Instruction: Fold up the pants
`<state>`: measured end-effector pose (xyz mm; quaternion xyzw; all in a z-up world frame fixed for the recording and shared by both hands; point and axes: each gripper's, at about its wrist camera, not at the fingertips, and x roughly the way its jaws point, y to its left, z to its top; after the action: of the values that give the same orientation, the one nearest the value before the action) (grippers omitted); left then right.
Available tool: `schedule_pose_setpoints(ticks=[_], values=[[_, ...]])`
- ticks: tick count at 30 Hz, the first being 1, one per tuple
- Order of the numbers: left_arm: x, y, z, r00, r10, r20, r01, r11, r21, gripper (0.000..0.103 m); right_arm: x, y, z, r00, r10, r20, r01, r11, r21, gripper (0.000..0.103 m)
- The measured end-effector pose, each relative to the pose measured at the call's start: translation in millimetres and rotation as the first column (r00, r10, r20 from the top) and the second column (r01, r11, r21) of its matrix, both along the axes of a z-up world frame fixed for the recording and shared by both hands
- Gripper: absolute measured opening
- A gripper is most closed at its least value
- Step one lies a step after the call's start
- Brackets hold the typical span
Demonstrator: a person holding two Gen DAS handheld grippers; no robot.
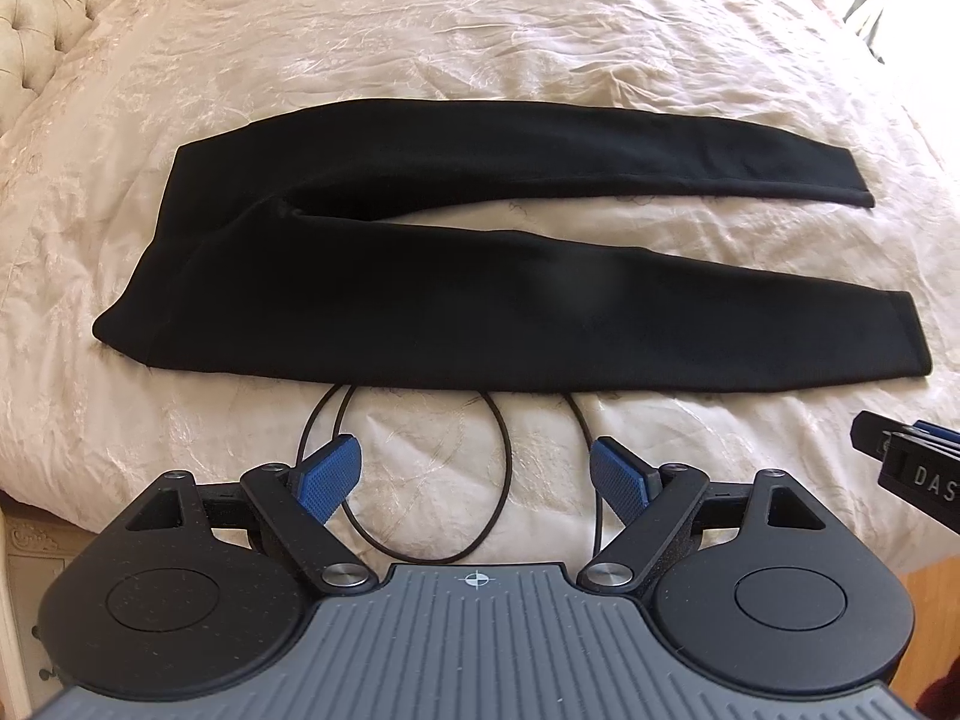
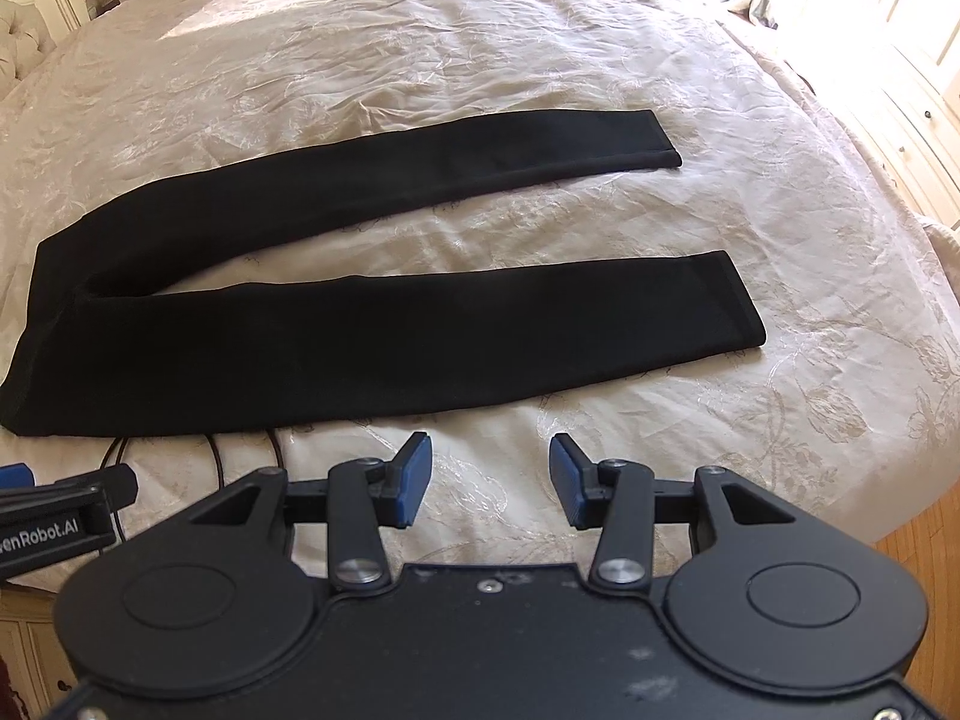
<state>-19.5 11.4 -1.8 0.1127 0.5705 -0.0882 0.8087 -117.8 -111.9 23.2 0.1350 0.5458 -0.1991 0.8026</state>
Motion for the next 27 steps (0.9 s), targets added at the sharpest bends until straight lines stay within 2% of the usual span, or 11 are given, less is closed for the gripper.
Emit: schedule_pose_setpoints(ticks=[10, 17, 19, 21, 23, 27], values=[[2, 2, 3, 1.0, 0.021, 0.013, -0.021, 1.0, -0.02, 0.083, 2, 1, -2, 1.0, 0.011, -0.003, -0.011, 1.0, -0.002, 0.046], [1, 0, 5, 0.996, -0.015, 0.083, 0.014, 1.0, 0.006, 0.082, 0, 2, -2, 1.0, 0.015, 0.003, -0.015, 1.0, -0.004, 0.046], [2, 2, 4, 0.997, 0.0, 0.072, 0.0, 1.0, -0.008, 0.081, 0, 1, -2, 1.0, 0.011, 0.006, -0.011, 1.0, -0.002, 0.046], [5, 7, 4, 0.999, 0.021, 0.039, -0.019, 0.998, -0.055, 0.075, -1, 1, -2, 1.0, 0.007, 0.008, -0.007, 1.0, 0.002, 0.046], [6, 11, 2, 1.0, 0.03, 0.004, -0.03, 0.995, -0.093, 0.074, -1, 0, -2, 1.0, 0.004, 0.011, -0.004, 1.0, 0.006, 0.046], [0, 15, 3, 0.999, 0.031, 0.025, -0.029, 0.996, -0.084, 0.074, 0, 1, -5, 1.0, 0.0, 0.018, -0.001, 1.0, 0.028, 0.046]])
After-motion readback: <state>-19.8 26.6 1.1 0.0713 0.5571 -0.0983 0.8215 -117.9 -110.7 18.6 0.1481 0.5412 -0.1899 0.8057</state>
